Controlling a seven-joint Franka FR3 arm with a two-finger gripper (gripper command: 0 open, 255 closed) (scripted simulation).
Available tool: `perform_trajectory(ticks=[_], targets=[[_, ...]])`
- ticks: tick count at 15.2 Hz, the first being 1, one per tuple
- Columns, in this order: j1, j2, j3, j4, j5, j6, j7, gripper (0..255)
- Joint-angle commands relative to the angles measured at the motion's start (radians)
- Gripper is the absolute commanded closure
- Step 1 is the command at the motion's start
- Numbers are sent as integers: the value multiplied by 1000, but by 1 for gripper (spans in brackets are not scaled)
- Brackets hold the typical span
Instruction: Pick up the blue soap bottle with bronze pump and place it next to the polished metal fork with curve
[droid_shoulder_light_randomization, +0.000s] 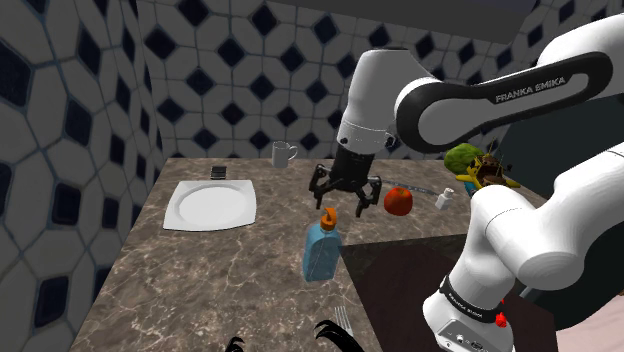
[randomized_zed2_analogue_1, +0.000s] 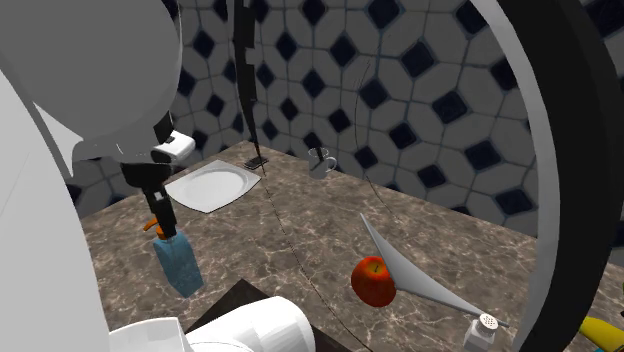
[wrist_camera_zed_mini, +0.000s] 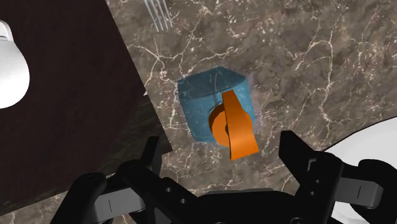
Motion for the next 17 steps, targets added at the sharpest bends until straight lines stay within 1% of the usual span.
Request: perform_trajectory(ticks=[1,5,12,13,17], targets=[[0,6,-2,-27,-2,38,-6,0],[1,32,-2,-59,0,96,-6,0],[1,32,-2,-58,0,96,-6,0],[1,32,-2,-58,0,96,-6,255],[1,32,-2,-58,0,96,-6,255]])
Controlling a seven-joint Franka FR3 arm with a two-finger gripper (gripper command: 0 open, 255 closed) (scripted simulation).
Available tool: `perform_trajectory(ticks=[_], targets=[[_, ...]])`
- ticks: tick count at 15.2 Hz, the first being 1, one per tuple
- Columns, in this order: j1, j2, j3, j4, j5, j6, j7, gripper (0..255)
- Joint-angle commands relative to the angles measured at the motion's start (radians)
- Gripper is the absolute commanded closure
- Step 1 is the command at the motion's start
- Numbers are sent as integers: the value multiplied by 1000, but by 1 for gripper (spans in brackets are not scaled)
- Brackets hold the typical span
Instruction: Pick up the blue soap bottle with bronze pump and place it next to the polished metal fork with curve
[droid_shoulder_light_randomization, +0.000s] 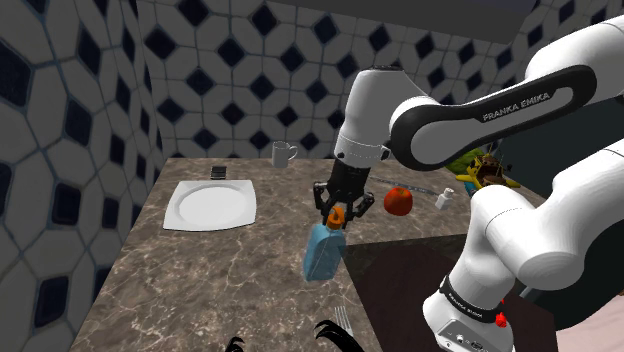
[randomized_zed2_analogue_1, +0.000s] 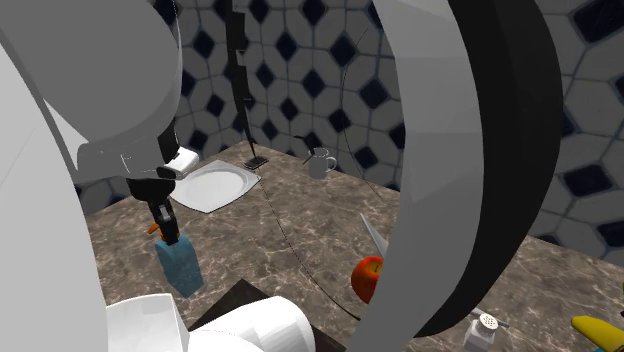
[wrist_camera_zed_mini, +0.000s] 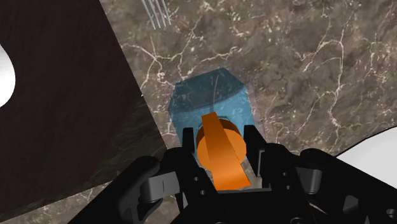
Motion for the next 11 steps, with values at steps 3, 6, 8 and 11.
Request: perform_trajectory(ticks=[3,6,8,11], targets=[[0,0,0,0,0,0,0,255],[0,-7,0,9,0,-16,1,255],[0,-19,1,29,-1,-48,2,255],[-1,-34,1,60,-1,-94,3,255]])
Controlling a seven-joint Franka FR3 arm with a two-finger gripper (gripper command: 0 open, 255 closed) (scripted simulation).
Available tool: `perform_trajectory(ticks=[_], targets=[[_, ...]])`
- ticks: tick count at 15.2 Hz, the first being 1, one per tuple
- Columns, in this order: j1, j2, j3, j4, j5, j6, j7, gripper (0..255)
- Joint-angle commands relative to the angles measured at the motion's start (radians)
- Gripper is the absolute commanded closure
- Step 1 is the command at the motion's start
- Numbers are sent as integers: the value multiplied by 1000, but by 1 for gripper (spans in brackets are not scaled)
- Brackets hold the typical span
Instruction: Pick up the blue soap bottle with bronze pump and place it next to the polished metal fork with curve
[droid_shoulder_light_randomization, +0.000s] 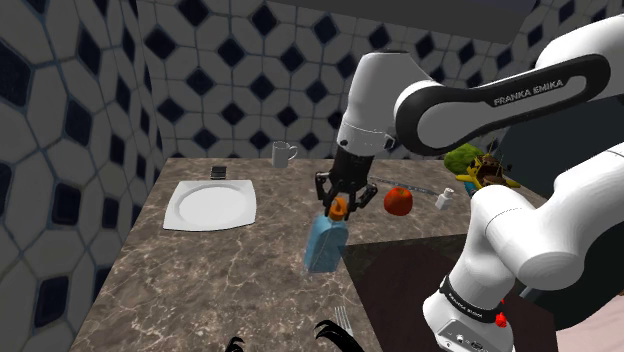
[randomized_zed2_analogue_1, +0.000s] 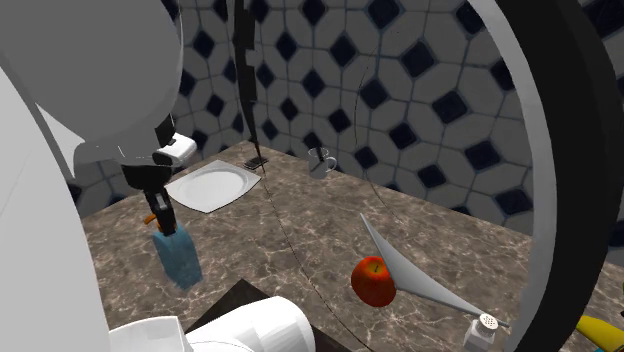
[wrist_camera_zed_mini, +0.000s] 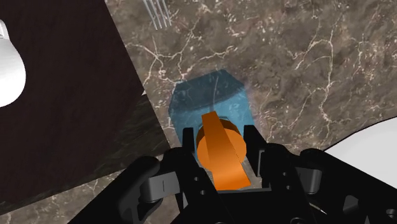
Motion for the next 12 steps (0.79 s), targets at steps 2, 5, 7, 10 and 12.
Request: perform_trajectory(ticks=[2,5,7,10,12], targets=[[1,-13,2,33,0,-46,3,255],[1,-23,2,67,0,-90,5,255],[1,-29,3,90,0,-119,6,255],[1,-36,3,126,-1,-162,7,255],[1,-39,3,151,-1,-190,8,255]])
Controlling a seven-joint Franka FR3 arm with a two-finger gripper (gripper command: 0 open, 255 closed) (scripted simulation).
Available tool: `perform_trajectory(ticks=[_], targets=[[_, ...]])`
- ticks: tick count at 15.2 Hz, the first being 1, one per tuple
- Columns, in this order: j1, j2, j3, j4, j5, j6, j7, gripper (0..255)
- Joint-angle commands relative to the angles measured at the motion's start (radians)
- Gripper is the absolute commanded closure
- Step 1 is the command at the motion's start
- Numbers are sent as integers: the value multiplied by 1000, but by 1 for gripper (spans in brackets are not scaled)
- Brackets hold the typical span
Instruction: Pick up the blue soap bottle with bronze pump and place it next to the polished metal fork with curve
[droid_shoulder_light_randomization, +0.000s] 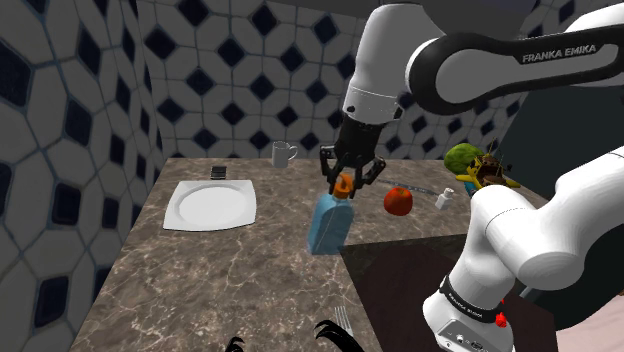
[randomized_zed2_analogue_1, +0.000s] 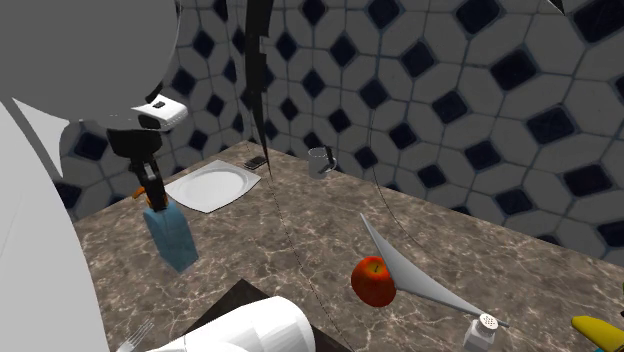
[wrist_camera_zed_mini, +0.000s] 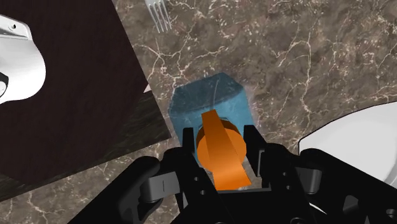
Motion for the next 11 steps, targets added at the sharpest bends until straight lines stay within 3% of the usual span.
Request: perform_trajectory(ticks=[1,11], targets=[[0,-3,0,26,0,-29,1,255],[1,0,1,162,0,-162,4,255]])
